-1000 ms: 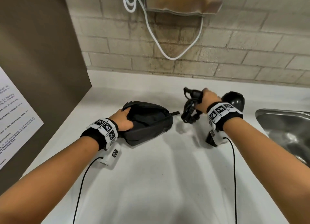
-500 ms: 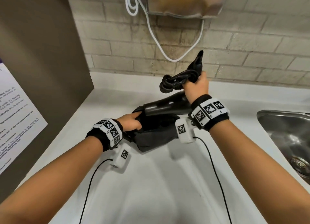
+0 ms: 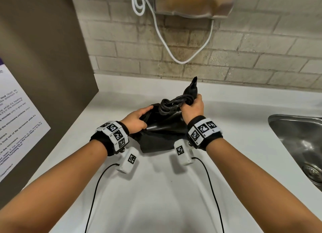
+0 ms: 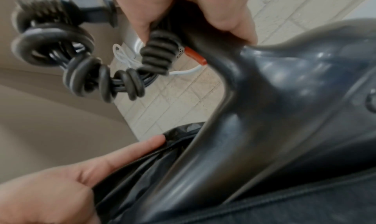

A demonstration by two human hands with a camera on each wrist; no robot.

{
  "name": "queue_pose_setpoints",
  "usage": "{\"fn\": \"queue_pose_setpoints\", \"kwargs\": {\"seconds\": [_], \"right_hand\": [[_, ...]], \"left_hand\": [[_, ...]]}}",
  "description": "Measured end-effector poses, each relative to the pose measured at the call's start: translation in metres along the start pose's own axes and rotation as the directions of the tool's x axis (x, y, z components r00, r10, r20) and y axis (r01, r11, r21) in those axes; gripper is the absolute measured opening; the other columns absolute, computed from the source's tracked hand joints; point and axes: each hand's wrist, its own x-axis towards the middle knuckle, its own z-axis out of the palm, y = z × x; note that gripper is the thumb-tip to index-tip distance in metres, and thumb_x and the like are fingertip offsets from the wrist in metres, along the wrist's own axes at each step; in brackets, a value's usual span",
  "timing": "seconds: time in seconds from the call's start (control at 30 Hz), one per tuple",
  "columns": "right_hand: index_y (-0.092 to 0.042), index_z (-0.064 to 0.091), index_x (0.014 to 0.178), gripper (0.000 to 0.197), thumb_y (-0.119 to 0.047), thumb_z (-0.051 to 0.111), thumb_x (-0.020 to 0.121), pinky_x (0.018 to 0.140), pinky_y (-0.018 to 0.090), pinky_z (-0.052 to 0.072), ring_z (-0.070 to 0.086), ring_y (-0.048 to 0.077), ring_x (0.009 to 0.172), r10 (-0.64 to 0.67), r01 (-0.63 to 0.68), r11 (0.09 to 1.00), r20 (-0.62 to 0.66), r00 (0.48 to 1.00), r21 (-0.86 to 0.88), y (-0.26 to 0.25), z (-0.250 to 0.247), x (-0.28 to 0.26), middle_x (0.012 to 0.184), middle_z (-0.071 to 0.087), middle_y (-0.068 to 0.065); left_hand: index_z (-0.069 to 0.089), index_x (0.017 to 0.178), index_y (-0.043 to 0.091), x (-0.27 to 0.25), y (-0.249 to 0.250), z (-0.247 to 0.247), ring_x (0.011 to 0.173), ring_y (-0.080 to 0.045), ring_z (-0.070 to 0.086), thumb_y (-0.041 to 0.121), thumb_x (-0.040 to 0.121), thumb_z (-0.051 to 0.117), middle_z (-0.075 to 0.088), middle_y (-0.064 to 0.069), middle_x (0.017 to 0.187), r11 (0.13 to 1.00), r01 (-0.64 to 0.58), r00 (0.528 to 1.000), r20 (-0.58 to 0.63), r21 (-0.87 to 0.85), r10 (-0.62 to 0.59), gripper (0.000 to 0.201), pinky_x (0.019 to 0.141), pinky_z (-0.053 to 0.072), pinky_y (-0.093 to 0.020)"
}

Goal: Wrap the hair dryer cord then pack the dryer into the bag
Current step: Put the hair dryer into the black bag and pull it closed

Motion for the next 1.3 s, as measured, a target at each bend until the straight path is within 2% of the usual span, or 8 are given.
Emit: {"fn": "queue_pose_setpoints", "kwargs": {"seconds": [0.13,0.4,0.63,0.8,0.9,1.0,1.13,1.3], "right_hand": [[0.004,0.046,0.111,0.03,0.0,0.054,0.083,0.063,0.018,0.038,0.051,0.02,0.078,-0.001,0.001,1.0,-0.011,1.0,0.017,0.001,-0.002,0.004,0.084,0.052,0.006],[-0.001,0.044,0.107,0.027,-0.001,0.054,0.082,0.068,0.024,0.04,0.051,0.021,0.081,0.006,-0.003,0.999,0.051,0.999,-0.051,0.007,0.01,-0.006,0.09,0.051,0.009],[0.003,0.042,0.113,0.034,-0.003,0.057,0.083,0.07,0.024,0.04,0.051,0.019,0.082,0.009,-0.004,0.999,0.122,0.993,-0.036,0.002,0.027,-0.016,0.092,0.051,0.008],[0.003,0.041,0.113,0.036,-0.003,0.058,0.082,0.071,0.024,0.04,0.053,0.023,0.086,0.027,-0.02,0.998,0.127,0.991,-0.058,0.007,0.035,-0.017,0.103,0.057,0.018],[0.003,0.039,0.115,0.038,-0.001,0.057,0.082,0.073,0.023,0.04,0.056,0.027,0.093,0.026,-0.014,0.997,0.149,0.988,-0.081,0.013,0.041,-0.019,0.108,0.056,0.02],[0.001,0.037,0.116,0.04,0.001,0.056,0.081,0.078,0.026,0.043,0.058,0.03,0.099,0.008,0.009,0.996,0.174,0.985,-0.092,0.018,0.049,-0.021,0.11,0.056,0.019],[0.001,0.035,0.116,0.047,-0.003,0.061,0.077,0.08,0.03,0.048,0.058,0.03,0.099,-0.026,0.049,0.992,0.192,0.981,-0.115,0.024,0.051,-0.021,0.113,0.054,0.019],[-0.003,0.034,0.116,0.061,-0.016,0.073,0.072,0.089,0.031,0.047,0.055,0.021,0.103,-0.065,0.129,0.977,0.335,0.94,-0.171,0.03,0.038,-0.016,0.114,0.052,0.011]], "left_hand": [[0.034,0.142,0.028,-0.007,-0.003,-0.003,0.082,-0.024,0.058,-0.021,0.079,0.03,0.057,-0.009,0.121,0.941,0.063,0.997,0.051,-0.332,-0.049,0.08,0.05,0.047,-0.017],[0.056,0.121,-0.002,-0.022,0.023,-0.011,0.043,-0.001,0.06,-0.023,0.08,0.028,0.063,-0.011,0.097,0.878,-0.02,0.988,-0.146,-0.478,-0.057,0.054,0.04,0.042,-0.009],[0.063,0.111,0.01,-0.021,0.04,-0.014,0.083,-0.018,0.069,-0.02,0.074,0.022,0.072,-0.007,0.089,0.719,-0.077,0.994,-0.112,-0.691,-0.001,0.063,0.071,0.057,-0.023],[0.061,0.114,-0.002,-0.025,0.046,-0.02,0.072,-0.015,0.07,-0.018,0.079,0.027,0.073,-0.005,0.075,0.691,-0.136,0.981,-0.194,-0.71,-0.007,0.052,0.071,0.058,-0.022],[0.057,0.122,-0.001,-0.028,0.05,-0.013,0.082,-0.008,0.066,-0.002,0.091,0.046,0.071,0.001,0.087,0.806,-0.157,0.98,-0.194,-0.571,0.054,0.033,0.084,0.051,-0.018],[0.047,0.135,0.014,-0.028,0.049,-0.01,0.108,-0.008,0.055,0.015,0.078,0.073,0.059,-0.001,0.12,0.982,-0.164,0.984,-0.089,-0.09,0.156,0.063,0.096,0.038,-0.015],[0.037,0.141,0.028,-0.021,0.044,-0.008,0.117,-0.023,0.048,0.024,0.073,0.076,0.046,-0.013,0.125,0.917,-0.152,0.975,-0.095,0.369,0.2,0.078,0.1,0.033,-0.023],[0.059,0.125,0.022,-0.015,0.041,-0.011,0.111,-0.024,0.054,0.022,0.073,0.077,0.055,-0.009,0.114,0.912,-0.148,0.969,-0.129,0.383,0.212,0.055,0.099,0.041,-0.031]]}}
